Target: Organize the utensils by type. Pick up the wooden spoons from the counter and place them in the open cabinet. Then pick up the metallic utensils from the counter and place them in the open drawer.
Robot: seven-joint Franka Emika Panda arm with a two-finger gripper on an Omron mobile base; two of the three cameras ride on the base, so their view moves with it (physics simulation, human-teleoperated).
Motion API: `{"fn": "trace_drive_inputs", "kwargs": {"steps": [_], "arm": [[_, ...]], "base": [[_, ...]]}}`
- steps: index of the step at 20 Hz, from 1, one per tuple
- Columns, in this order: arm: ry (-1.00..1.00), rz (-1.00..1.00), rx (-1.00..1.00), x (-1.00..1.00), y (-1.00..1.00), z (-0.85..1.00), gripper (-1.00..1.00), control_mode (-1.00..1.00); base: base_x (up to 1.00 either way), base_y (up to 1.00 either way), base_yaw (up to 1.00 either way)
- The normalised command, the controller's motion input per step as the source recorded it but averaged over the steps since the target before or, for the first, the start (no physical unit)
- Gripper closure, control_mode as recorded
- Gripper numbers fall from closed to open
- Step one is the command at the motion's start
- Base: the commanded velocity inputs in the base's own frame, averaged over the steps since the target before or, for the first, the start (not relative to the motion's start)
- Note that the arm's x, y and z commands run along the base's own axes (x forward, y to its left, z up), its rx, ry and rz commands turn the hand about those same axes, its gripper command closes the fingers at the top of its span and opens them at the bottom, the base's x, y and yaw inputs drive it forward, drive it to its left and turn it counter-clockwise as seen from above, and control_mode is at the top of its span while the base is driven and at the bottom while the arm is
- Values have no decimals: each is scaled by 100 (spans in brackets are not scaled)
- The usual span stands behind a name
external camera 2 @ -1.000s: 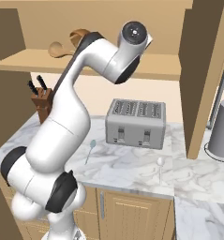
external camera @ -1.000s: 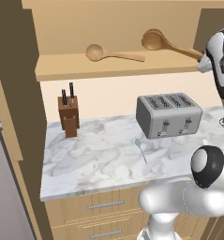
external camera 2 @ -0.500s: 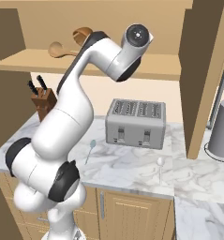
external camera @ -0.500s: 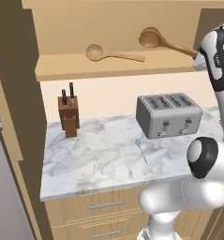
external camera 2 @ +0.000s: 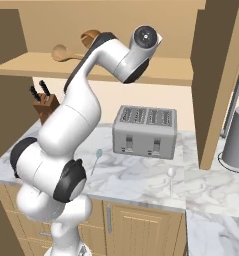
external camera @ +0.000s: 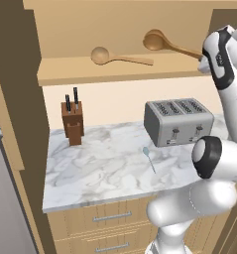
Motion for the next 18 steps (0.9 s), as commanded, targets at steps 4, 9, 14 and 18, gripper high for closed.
{"fn": "trace_drive_inputs", "kwargs": {"steps": [4, 9, 14, 18], "arm": [[0, 1, 0, 30, 0, 0, 100, -100], [0, 0, 0, 24, 0, 0, 100, -100], [0, 0, 0, 29, 0, 0, 100, -100], [0, 1, -1, 21, 0, 0, 100, -100]], "base": [[0, 0, 0], [0, 0, 0], [0, 0, 0], [0, 0, 0]]}}
